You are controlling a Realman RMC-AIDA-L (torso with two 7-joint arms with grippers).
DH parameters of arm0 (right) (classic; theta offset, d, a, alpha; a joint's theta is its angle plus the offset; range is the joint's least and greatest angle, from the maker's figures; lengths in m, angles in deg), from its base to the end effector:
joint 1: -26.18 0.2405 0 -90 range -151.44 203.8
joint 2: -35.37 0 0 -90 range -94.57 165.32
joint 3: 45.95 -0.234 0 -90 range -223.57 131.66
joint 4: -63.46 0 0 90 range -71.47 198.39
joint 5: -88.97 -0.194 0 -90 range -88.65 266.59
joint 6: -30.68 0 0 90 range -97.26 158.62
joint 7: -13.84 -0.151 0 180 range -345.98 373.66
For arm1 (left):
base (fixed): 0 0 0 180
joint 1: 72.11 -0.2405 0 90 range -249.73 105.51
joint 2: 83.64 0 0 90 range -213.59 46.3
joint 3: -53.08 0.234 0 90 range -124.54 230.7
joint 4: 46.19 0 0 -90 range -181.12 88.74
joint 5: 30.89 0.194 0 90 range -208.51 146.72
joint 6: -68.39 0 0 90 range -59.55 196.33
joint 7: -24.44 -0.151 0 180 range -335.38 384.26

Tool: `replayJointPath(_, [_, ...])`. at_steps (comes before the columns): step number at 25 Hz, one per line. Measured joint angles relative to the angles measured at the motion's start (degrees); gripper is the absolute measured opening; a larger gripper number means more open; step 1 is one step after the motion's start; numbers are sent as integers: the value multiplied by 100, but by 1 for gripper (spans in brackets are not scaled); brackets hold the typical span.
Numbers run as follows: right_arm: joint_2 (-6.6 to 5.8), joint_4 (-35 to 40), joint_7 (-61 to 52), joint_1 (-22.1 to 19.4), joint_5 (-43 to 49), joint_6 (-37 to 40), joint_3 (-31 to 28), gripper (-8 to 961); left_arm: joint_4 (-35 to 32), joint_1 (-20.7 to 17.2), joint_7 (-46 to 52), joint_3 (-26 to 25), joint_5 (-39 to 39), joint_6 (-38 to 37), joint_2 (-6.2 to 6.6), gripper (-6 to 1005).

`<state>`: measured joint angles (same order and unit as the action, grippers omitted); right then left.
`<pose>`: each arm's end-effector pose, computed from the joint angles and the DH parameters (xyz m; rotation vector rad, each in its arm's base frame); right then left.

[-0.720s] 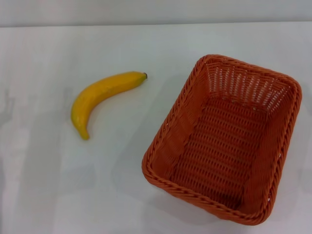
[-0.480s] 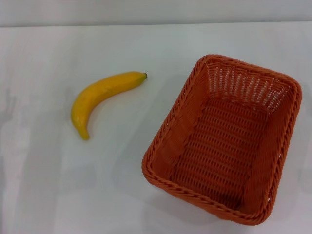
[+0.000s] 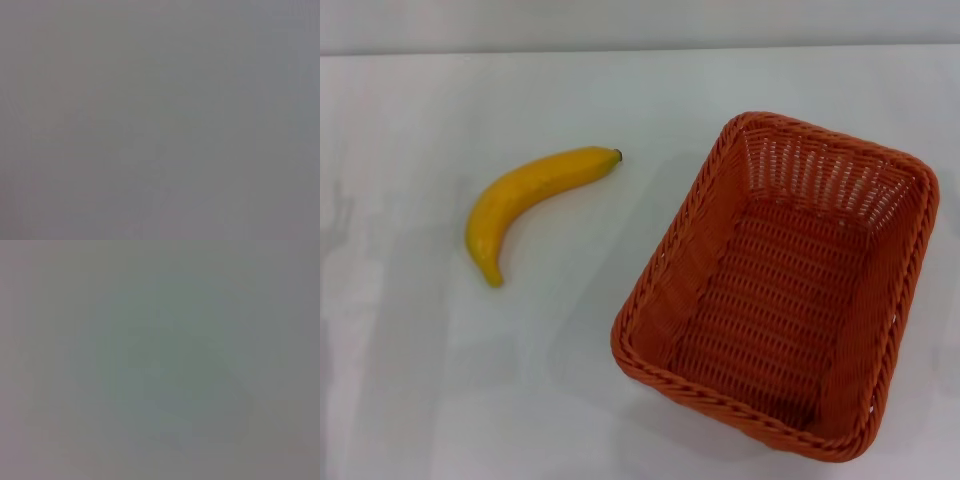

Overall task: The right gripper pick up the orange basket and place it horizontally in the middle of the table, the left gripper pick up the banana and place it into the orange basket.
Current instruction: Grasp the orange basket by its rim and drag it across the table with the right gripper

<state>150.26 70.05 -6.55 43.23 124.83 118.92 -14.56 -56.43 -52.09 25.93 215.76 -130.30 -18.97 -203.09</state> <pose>0.3488 0.2645 0.1348 -1.1782 0.3317 0.8034 -0.3224 0.2723 0.0551 -1.1647 -0.4537 -0.7264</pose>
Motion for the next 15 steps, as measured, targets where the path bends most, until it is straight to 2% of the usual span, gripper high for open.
replayJointPath(10, [-3,7,-108,49,14,-71,33,829,-10,19,0,0,0,7,0,859])
replayJointPath(13, [-46,275,-933,70,124,-335,177,827,-5,49,0,0,0,16,0,860])
replayJointPath(15, [-178,754,-2091,35,416,-661,497,827,-4,70,0,0,0,32,0,860])
